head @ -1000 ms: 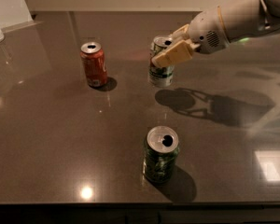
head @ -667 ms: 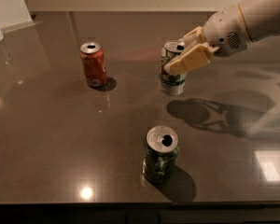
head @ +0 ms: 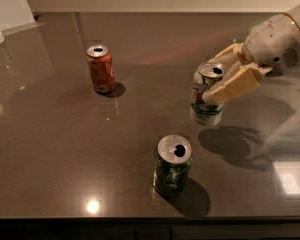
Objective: Move 7up can near green can
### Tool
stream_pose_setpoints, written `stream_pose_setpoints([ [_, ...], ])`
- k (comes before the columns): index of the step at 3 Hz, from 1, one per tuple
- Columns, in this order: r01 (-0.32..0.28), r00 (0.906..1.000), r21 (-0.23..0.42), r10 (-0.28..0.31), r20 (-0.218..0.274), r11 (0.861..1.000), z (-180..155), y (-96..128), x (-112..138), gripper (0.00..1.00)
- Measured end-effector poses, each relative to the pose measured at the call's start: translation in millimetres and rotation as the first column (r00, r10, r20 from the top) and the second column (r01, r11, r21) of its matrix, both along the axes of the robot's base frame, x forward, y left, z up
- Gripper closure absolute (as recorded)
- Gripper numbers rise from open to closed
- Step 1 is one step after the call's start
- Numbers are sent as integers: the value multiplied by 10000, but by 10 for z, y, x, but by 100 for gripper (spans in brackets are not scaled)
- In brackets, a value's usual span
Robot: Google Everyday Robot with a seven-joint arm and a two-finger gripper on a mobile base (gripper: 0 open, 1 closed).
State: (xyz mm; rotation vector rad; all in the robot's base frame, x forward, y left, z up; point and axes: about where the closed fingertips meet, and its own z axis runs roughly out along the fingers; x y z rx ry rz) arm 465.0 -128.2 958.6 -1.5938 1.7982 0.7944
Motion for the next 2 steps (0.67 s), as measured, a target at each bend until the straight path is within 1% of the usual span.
stream_pose_setpoints([
  [1,-654,9973,373,641,352,9972,-84,-162,-275,100],
  [2,-957,9913,760,881,981,9925,-44,-232,-363,100],
])
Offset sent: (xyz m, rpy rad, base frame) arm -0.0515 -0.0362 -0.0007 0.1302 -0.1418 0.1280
